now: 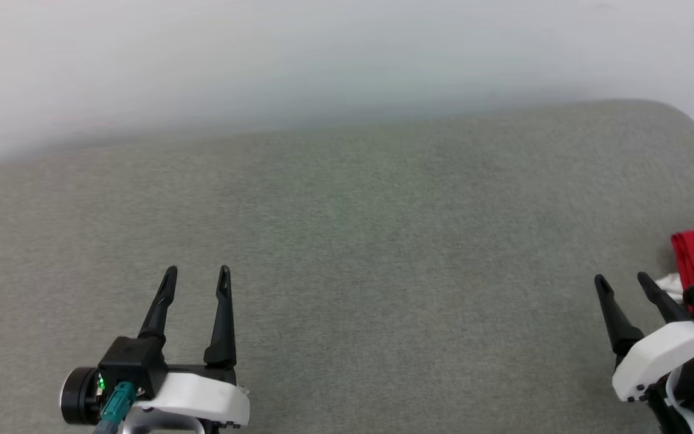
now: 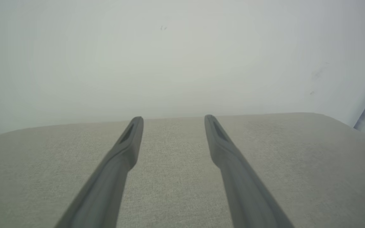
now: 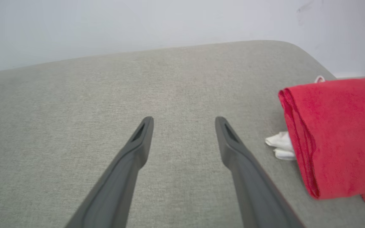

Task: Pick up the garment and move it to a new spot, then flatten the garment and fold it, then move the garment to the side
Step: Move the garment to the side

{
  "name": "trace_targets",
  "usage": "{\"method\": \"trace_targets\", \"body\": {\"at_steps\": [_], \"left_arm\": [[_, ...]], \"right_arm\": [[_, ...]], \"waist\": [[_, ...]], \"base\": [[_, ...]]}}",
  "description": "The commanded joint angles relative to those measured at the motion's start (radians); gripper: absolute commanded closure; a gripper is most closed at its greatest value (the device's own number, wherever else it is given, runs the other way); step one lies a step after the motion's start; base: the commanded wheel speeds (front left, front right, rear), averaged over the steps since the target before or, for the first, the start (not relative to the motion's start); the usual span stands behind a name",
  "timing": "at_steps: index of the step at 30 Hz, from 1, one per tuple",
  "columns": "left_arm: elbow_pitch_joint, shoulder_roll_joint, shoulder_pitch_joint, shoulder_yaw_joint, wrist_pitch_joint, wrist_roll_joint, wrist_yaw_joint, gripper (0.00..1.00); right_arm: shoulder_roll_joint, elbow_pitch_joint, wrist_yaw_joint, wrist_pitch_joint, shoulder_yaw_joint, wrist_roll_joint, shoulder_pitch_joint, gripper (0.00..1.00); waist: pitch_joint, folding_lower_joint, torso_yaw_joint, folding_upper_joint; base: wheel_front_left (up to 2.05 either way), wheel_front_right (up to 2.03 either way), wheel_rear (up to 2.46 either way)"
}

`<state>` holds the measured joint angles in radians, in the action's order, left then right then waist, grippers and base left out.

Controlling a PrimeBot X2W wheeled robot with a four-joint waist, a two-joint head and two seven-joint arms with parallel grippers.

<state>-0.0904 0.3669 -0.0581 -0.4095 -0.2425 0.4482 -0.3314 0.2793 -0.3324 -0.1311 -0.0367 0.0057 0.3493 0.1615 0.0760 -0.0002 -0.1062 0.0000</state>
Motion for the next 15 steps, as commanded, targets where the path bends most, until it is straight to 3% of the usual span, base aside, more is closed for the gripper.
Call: {"method": "trace_targets", "body": {"at_steps": [1, 7, 15], "left_arm": [[0.004, -0.001, 0.017, 0.006, -0.006, 0.004, -0.006, 0.0], [0.026, 0.017, 0.065, 0.019, -0.009, 0.007, -0.019, 0.0], [0.04, 0.044, 0.125, 0.03, -0.016, 0.003, -0.018, 0.0]], "right_arm": [[-0.011, 0.028, 0.001, 0.005, -0.001, -0.011, -0.027, 0.0], [-0.079, 0.201, 0.001, 0.031, -0.026, -0.081, -0.143, 0.0], [-0.145, 0.39, 0.001, 0.012, -0.049, -0.15, -0.268, 0.0]], "waist": [[-0.042, 0.0002, 0.045, 0.0], [-0.091, 0.0002, 0.102, 0.0], [-0.127, 0.0002, 0.111, 0.0]], "base": [[0.0, 0.0, 0.0], [0.0, 0.0, 0.0], [0.0, 0.0, 0.0]]}}
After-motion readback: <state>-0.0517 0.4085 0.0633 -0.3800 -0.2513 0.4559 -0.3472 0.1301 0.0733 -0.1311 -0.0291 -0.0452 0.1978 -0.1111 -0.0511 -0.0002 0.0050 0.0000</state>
